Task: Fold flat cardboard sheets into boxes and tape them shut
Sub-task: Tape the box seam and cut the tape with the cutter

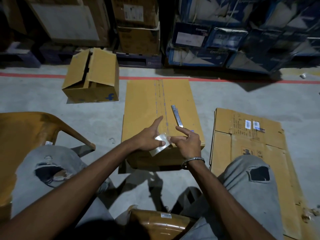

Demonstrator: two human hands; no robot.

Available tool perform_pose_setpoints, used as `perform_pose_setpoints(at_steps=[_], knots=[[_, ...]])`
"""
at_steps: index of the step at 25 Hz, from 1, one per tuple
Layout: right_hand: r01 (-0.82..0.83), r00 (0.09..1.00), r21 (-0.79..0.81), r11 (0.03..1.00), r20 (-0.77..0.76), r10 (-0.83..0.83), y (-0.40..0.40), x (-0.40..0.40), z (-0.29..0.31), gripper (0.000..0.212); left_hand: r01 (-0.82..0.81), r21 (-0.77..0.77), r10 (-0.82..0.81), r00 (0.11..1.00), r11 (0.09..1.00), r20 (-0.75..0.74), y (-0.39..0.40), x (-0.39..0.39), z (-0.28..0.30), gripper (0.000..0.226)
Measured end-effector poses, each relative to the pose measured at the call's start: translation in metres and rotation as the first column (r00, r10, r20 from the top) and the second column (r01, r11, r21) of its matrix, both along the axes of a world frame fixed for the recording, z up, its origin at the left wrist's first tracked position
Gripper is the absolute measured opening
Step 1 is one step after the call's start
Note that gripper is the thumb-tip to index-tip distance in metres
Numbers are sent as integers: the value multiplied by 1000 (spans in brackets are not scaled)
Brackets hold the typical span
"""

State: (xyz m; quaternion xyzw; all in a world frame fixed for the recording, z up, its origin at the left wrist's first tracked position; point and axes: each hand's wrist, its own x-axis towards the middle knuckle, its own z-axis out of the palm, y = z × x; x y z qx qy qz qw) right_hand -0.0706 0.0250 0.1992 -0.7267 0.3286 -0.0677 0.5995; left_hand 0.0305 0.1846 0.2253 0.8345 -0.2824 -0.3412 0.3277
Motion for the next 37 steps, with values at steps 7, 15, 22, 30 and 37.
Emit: perform_pose_setpoints(at_steps=[7,15,22,30,37], knots=[[191,980,577,794,-70,-185,-41,-14,11,46,-34,-100,9,972,994,-234,-13,4,9,38],[472,876,533,702,-192,-443,-91,-32,-15,44,38,-48,-39,999,998,-13,19,30,3,48],[692,714,363,624,-216,-666,-109,-27,-38,46,-63,170,46,994,983,104,100,54,-4,59],[716,697,163,679,-229,-680,-108,-23,-53,31,-133,294,92,985,946,149,156,62,-28,71],[760,645,106,641,-237,-726,-105,-20,-60,49,-160,307,74,959,938,275,151,63,-46,75]])
